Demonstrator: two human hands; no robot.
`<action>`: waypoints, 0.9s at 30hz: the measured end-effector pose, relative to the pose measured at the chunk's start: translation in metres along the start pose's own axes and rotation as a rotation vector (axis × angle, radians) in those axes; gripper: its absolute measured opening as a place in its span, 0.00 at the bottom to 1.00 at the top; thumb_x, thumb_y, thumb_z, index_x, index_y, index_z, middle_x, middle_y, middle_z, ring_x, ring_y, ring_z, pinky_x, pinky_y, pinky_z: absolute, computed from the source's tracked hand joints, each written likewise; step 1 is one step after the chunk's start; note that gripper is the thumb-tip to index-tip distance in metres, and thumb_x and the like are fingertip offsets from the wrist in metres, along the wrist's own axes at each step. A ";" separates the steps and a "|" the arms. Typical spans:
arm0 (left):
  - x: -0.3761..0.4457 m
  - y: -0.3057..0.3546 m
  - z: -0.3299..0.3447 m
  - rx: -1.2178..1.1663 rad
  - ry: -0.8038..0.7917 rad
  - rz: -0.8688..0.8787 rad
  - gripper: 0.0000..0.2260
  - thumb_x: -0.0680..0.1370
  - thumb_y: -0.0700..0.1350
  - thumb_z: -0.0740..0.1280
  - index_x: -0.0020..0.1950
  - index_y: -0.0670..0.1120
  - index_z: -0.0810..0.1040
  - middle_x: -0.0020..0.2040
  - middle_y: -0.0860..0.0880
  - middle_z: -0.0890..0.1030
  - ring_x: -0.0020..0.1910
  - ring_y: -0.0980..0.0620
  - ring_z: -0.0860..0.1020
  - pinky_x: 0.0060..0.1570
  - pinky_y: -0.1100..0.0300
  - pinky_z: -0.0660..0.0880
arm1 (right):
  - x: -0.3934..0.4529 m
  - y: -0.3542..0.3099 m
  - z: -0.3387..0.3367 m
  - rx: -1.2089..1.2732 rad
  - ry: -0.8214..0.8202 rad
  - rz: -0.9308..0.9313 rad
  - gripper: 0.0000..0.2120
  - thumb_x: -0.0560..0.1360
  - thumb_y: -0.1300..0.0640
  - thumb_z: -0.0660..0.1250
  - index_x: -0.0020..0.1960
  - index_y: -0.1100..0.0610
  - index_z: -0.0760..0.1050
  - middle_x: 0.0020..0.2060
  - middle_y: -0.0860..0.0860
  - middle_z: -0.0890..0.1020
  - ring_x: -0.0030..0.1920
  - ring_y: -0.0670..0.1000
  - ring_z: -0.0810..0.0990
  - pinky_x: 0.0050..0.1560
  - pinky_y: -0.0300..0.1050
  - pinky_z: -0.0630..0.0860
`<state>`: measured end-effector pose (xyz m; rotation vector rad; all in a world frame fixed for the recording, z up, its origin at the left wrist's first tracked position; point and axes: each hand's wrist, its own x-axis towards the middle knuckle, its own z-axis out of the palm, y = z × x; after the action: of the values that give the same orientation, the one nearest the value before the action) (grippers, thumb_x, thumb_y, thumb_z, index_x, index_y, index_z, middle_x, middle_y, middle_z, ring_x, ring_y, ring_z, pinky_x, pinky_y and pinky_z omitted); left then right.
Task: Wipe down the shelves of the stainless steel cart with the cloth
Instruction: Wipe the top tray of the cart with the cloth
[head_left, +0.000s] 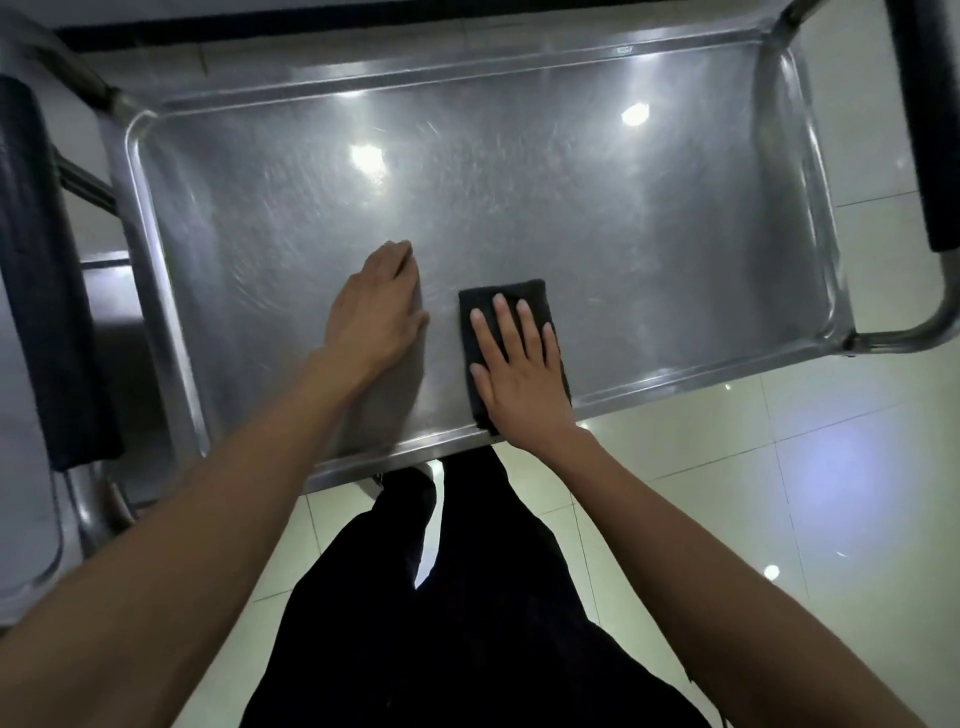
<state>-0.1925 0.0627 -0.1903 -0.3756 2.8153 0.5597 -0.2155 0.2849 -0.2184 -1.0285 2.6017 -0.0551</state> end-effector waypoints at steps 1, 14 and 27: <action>-0.001 -0.003 -0.001 0.016 0.014 -0.004 0.29 0.79 0.47 0.69 0.76 0.37 0.65 0.78 0.41 0.62 0.77 0.42 0.60 0.71 0.44 0.65 | 0.016 -0.003 -0.003 0.007 0.007 0.004 0.30 0.84 0.45 0.46 0.82 0.51 0.42 0.82 0.54 0.43 0.81 0.58 0.40 0.79 0.63 0.46; 0.002 -0.020 -0.001 0.063 0.000 -0.216 0.24 0.76 0.55 0.70 0.71 0.53 0.74 0.76 0.42 0.64 0.76 0.36 0.59 0.67 0.36 0.63 | 0.228 -0.009 -0.060 0.025 0.062 -0.092 0.29 0.84 0.45 0.45 0.82 0.50 0.44 0.82 0.53 0.45 0.81 0.57 0.43 0.78 0.62 0.45; -0.010 -0.044 -0.009 0.000 -0.001 -0.330 0.26 0.76 0.52 0.71 0.74 0.52 0.71 0.79 0.44 0.61 0.78 0.39 0.56 0.71 0.36 0.62 | 0.313 -0.029 -0.082 0.074 0.096 -0.103 0.29 0.84 0.46 0.45 0.82 0.51 0.43 0.82 0.53 0.44 0.81 0.57 0.42 0.79 0.63 0.43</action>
<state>-0.1715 0.0219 -0.1945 -0.8183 2.6697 0.4846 -0.4355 0.0468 -0.2305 -1.1588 2.6083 -0.2299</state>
